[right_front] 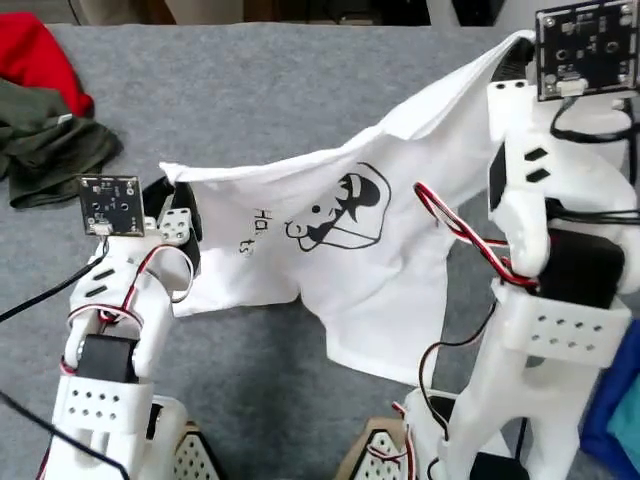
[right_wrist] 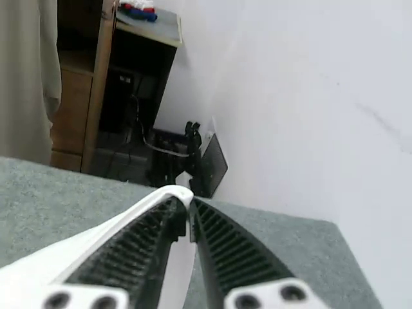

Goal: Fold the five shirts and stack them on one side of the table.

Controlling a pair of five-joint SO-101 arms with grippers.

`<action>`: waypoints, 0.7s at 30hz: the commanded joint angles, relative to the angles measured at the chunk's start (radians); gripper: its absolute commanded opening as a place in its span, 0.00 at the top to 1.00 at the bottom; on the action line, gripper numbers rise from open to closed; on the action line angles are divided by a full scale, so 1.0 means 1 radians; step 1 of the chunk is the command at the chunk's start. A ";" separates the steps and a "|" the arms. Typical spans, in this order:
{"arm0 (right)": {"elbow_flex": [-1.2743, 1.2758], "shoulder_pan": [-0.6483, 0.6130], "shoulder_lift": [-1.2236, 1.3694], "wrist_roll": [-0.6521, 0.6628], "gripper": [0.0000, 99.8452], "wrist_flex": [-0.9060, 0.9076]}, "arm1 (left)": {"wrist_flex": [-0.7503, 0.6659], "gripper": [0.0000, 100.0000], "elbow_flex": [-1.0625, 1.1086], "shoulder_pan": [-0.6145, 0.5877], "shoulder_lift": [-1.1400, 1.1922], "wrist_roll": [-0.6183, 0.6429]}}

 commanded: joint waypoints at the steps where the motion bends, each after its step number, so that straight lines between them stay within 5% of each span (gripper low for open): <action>1: 0.019 0.021 -0.018 -0.009 1.00 -0.002 | -0.031 0.98 0.006 -0.003 -0.007 -0.008; 11: 0.022 0.143 -0.022 -0.003 1.00 0.020 | -0.032 0.98 0.005 -0.181 -0.007 -0.005; 21: 0.024 0.108 -0.027 -0.003 1.00 0.035 | -0.026 0.98 0.008 -0.120 -0.008 -0.005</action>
